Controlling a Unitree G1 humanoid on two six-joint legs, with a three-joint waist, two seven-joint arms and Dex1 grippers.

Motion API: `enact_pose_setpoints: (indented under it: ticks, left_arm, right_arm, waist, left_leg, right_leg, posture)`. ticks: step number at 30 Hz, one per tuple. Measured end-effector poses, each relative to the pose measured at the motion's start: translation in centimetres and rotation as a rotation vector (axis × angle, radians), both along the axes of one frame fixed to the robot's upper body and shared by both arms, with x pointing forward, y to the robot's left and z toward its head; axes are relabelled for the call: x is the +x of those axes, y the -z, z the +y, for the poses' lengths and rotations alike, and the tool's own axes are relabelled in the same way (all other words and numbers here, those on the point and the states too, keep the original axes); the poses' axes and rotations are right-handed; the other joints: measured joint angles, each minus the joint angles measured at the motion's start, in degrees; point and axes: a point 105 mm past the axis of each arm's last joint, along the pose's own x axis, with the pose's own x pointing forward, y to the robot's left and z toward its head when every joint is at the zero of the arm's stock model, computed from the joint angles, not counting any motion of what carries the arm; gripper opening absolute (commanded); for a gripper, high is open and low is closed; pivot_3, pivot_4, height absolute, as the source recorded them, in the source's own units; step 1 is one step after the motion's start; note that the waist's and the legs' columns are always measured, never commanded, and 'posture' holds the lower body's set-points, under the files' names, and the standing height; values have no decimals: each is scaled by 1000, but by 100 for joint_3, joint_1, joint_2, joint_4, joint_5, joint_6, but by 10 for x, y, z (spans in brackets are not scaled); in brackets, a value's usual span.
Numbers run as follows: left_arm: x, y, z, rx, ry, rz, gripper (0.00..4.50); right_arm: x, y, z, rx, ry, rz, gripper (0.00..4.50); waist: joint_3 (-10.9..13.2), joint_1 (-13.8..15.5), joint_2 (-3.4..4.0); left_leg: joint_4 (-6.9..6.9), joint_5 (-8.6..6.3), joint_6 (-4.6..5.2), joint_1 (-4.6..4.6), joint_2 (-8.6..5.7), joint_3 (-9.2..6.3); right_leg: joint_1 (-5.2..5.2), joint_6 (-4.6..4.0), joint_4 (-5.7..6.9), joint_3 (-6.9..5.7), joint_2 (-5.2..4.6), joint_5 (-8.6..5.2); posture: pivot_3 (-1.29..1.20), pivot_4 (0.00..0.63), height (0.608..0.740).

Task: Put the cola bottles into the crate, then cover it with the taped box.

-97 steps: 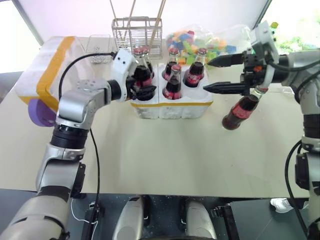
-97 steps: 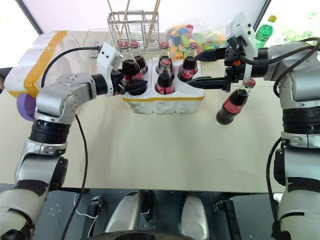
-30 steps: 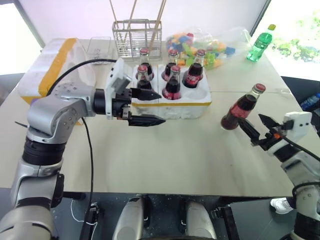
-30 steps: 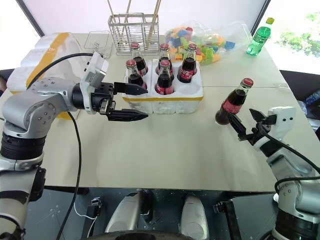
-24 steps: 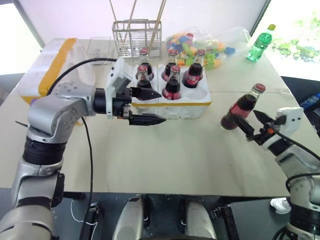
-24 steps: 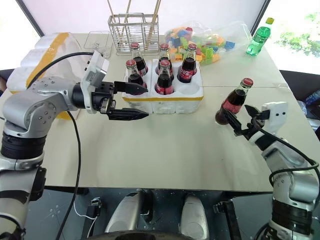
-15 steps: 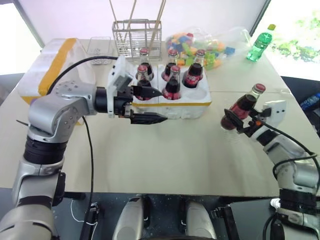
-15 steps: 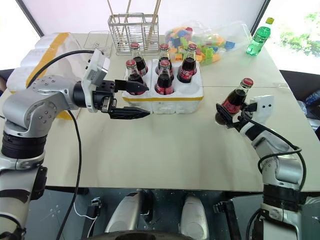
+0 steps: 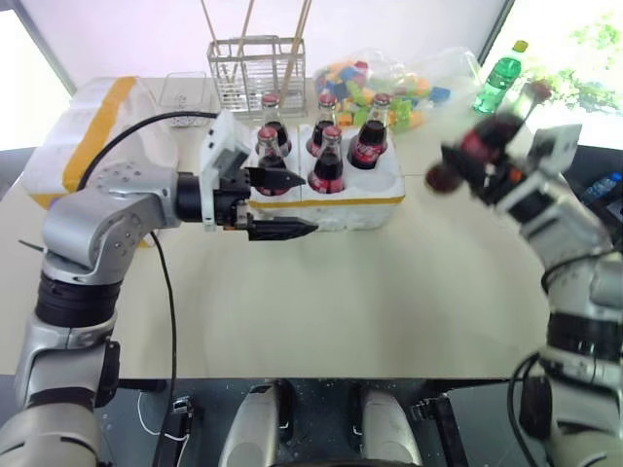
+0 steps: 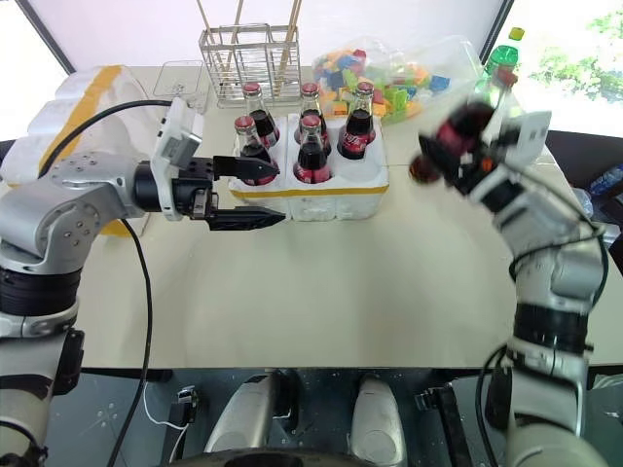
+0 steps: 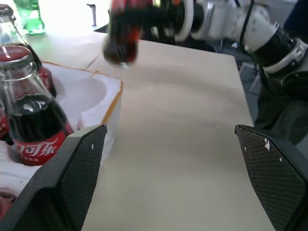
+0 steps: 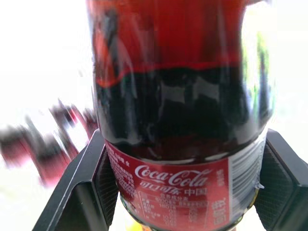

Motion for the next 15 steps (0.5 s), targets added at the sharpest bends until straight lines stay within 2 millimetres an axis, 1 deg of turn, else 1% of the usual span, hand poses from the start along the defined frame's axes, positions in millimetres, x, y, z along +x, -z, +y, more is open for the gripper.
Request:
enact_pose_setpoints:
  ticks: [1,3,4,5,6,8,10,12,15]
  left_arm:
    - [1,1,2,-1,-11,1,4500]
    - [1,3,3,-3,-22,6,4500]
    - [1,4,4,-2,-29,8,4500]
    - [1,6,4,-2,-32,10,4500]
    - [1,6,4,-2,-35,8,4500]
    - [1,2,5,-13,-47,-3,4500]
    - [1,0,6,-21,-57,-11,4500]
    - [0,-1,6,-18,-59,-20,4500]
    - [0,1,8,-14,-71,-12,4500]
  right_arm:
    - [1,-9,11,-7,-37,-18,2863]
    - [3,-10,27,-18,-86,-19,2863]
    - [9,-3,38,-35,-116,8,2863]
    - [14,5,44,-58,-126,39,2863]
    - [18,13,48,-75,-129,68,2863]
    - [30,40,55,-133,-129,155,2863]
    - [33,59,59,-186,-137,198,2863]
    - [34,70,62,-228,-138,213,2863]
    - [36,75,62,-267,-127,213,2863]
  waist:
    - [0,-7,0]
    - [-1,-5,-3]
    - [-1,-6,-3]
    - [-1,0,-3]
    - [0,13,-5]
    - [0,50,-5]
    - [0,74,-4]
    - [0,77,-4]
    - [0,76,-4]
  left_leg:
    - [0,0,0,0,-1,4]
    - [2,0,0,0,-3,6]
    - [3,0,1,-1,-6,8]
    - [4,0,1,-1,-8,7]
    - [6,-1,1,-2,-9,6]
    - [6,0,1,-2,-9,7]
    - [5,1,-1,-8,-9,6]
    - [6,2,-3,-24,-9,6]
    - [6,4,-6,-29,-9,7]
  right_leg:
    - [1,0,-2,0,-1,0]
    - [5,0,-5,0,-3,0]
    - [5,0,-5,1,-5,0]
    - [6,1,-5,1,-6,0]
    - [5,1,-5,1,-6,0]
    - [2,1,-4,2,-6,0]
    - [-4,0,-3,2,-5,0]
    - [-17,1,-2,2,-5,0]
    - [-21,1,-2,2,-4,1]
  posture:
    - [0,150,736]
    - [0,150,736]
    - [0,150,736]
    - [0,150,736]
    - [0,150,736]
    - [0,150,736]
    - [0,150,736]
    - [0,150,736]
    - [0,150,736]
